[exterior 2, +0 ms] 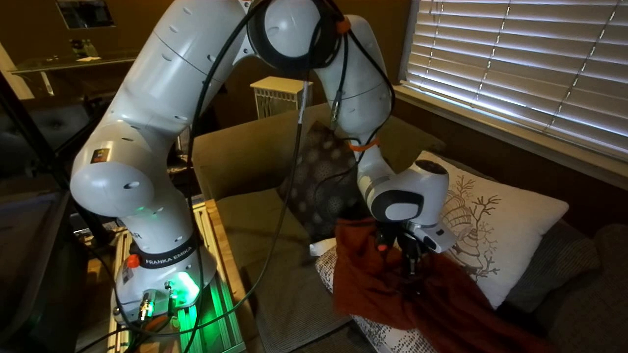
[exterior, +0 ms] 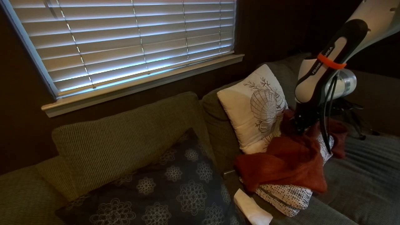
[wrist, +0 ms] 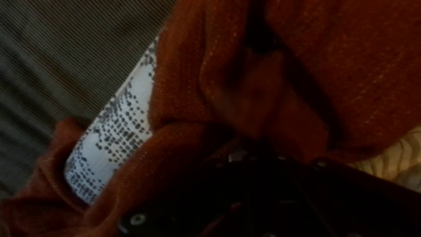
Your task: Fold the towel from top to bottom.
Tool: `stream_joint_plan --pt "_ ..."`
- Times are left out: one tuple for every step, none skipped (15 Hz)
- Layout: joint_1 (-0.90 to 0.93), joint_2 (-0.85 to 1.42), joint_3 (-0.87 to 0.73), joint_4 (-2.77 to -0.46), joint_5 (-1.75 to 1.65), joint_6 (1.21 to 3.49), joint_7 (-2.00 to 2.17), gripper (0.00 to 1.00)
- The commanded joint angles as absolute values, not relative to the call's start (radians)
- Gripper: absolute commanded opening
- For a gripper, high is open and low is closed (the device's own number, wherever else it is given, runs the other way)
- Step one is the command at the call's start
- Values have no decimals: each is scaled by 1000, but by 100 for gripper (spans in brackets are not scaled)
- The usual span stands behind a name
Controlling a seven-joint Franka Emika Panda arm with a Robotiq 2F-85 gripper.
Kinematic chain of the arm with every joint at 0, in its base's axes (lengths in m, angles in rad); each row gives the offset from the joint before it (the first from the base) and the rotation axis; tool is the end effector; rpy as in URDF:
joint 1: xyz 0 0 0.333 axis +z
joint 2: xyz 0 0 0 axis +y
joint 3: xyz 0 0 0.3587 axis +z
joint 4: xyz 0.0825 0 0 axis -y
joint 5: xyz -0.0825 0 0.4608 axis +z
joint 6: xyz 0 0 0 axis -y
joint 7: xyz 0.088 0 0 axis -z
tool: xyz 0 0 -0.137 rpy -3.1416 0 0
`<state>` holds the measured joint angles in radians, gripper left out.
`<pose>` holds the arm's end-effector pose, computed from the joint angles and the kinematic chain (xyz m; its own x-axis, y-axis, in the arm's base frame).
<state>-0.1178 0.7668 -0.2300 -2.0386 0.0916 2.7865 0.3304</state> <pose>0.5868 -0.2307 0.0007 0.7648 -0.6425 0.0474 -0.6431 -0.7567 0.1176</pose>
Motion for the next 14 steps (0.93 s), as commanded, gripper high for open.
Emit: stream_joint_plan --pt "-81 720 -292 -2106 126 2748 412 1" --pt "-78 722 -306 -2108 133 2746 439 1" --pt "-75 724 -320 -2111 141 2743 470 1" --pt "-81 725 -324 -2110 159 2735 495 1" --pt "-85 728 -329 -2108 175 2723 520 1" --pt "-90 731 -333 -2107 190 2715 542 1" --pt "-91 736 -339 -2101 203 2701 565 1" --pt "-87 737 -348 -2099 210 2679 586 1" --pt "-90 745 -351 -2086 213 2643 603 1" --pt "-95 747 -349 -2081 216 2617 620 1" --pt "-96 748 -351 -2077 216 2592 639 27" --pt "-98 743 -351 -2079 218 2577 660 29" --pt "-95 736 -352 -2085 215 2565 679 35" --pt "-77 722 -366 -2103 204 2573 708 43"
